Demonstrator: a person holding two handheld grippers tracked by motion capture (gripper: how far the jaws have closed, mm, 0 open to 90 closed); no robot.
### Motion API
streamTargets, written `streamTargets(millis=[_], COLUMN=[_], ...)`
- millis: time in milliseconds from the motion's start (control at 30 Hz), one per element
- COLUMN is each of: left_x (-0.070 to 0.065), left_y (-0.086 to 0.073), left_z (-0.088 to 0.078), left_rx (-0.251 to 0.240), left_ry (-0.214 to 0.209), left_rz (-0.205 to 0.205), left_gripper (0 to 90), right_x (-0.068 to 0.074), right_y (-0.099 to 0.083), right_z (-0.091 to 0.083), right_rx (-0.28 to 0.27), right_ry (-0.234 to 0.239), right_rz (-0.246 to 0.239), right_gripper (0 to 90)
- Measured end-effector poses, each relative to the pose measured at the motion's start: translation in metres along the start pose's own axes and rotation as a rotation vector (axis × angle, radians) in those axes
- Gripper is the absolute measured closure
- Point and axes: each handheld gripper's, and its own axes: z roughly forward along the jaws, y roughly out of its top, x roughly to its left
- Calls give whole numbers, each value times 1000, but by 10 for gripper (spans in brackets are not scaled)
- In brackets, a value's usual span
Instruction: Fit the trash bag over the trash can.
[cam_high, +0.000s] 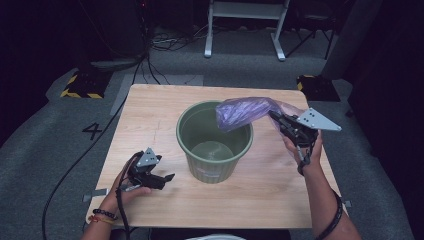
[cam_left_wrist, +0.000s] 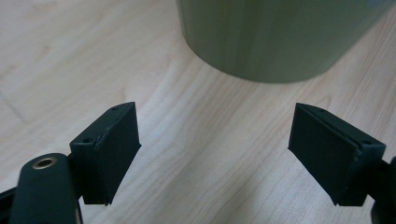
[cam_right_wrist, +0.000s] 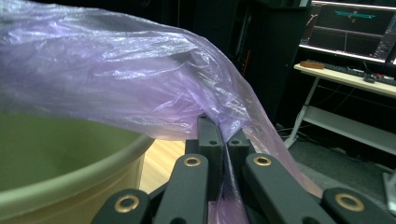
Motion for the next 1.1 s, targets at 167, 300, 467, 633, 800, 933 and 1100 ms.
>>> streamTargets(millis=[167,300,467,633,800,933,1100], left_x=[3,2,-1,-8,-12,-14,-12], left_y=[15,29,44,63,78,85,91], left_z=[-20,-35,-55,-68,-68,-66,-63], left_rx=[-56,-101,-179,-241,-286,-305,-314], left_ry=[32,37,45,33,26,38,27], left_rz=[-7,11,18,51,46,63,56], left_gripper=[158,158,158,160,162,162,164], right_x=[8,12,17,21,25,27,30], right_y=[-3,-6,-8,-8,-7,-5,-4], right_z=[5,7,10,11,12,13,15], right_rx=[27,34,44,45,42,44,55], right_ry=[10,17,14,21,34,37,40], right_rz=[-36,-49,-64,-85,-87,-109,-138], right_gripper=[899,899,897,897,897,897,897])
